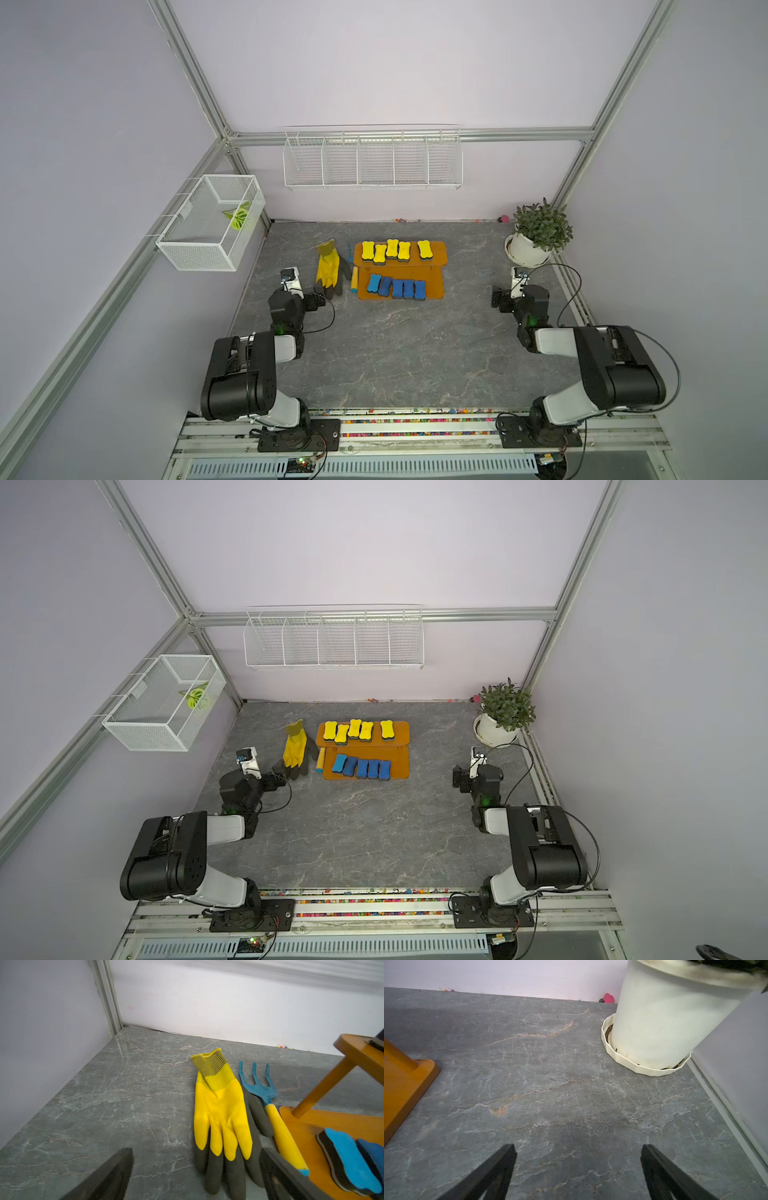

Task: Remove the whiteboard erasers from the shelf
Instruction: Move the shelf to the center of the board.

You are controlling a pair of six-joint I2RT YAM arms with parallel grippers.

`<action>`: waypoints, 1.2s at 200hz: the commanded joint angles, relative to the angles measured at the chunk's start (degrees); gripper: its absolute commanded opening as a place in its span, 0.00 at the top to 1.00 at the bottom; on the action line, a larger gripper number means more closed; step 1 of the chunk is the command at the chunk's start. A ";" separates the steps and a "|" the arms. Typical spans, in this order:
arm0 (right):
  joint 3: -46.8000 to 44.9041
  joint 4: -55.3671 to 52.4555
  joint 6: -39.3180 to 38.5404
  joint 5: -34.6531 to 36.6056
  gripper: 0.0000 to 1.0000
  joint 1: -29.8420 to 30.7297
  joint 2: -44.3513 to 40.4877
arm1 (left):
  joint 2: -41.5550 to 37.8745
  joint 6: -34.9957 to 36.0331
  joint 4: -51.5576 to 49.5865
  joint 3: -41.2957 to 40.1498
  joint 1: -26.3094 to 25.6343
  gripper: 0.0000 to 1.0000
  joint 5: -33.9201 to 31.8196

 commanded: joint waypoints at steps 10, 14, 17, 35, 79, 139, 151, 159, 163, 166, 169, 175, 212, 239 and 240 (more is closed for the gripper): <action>0.24 0.65 0.90 0.41 0.01 0.15 -0.93 | 0.13 0.62 0.05 0.73 -0.16 0.00 1.27; 0.17 0.72 0.89 0.45 0.01 0.10 -0.95 | 0.08 0.64 0.04 0.77 -0.16 0.00 1.27; 0.12 0.76 0.96 0.47 0.01 0.07 -0.95 | 0.09 0.62 0.06 0.78 -0.16 0.00 1.27; 0.22 0.52 0.98 0.47 0.01 0.13 -1.03 | 0.09 0.63 -0.21 0.82 -0.16 0.00 1.11; 0.43 0.38 1.06 0.60 0.01 0.10 -0.81 | 0.05 0.55 -0.32 0.93 -0.07 0.00 1.27; 11.04 -29.37 3.25 10.48 0.01 9.27 -16.85 | -9.86 -7.35 -32.37 15.12 -5.35 0.00 -20.57; 16.60 -39.36 9.24 10.24 0.01 11.84 -19.34 | -10.97 -11.65 -43.70 21.99 -5.41 0.00 -20.53; 19.92 -44.22 10.73 10.10 0.02 14.25 -20.29 | -11.23 -13.88 -49.01 25.72 -5.44 0.00 -19.11; 21.33 -45.95 11.23 10.45 0.02 15.72 -20.57 | -11.33 -15.26 -51.16 27.30 -5.48 0.00 -18.56; 22.27 -47.27 11.43 10.49 0.03 16.96 -20.67 | -11.29 -16.23 -52.53 28.44 -5.51 0.00 -17.83; 23.11 -48.21 11.56 10.40 0.03 17.71 -20.83 | -11.27 -17.06 -53.59 29.64 -5.52 0.00 -17.21; 24.70 -49.74 11.78 9.99 0.04 19.56 -20.94 | -11.16 -18.13 -55.60 31.51 -5.52 0.01 -15.34; 34.88 -58.46 14.77 3.63 0.05 21.85 -17.23 | -8.46 -21.68 -60.64 41.71 -5.44 0.09 -4.41; 41.08 -62.11 15.95 -0.25 0.08 21.55 -12.98 | -2.48 -23.11 -63.23 48.97 -5.44 0.17 6.33; 41.33 -62.29 16.02 -0.37 0.08 21.55 -12.81 | -2.27 -23.16 -63.40 49.31 -5.44 0.17 6.78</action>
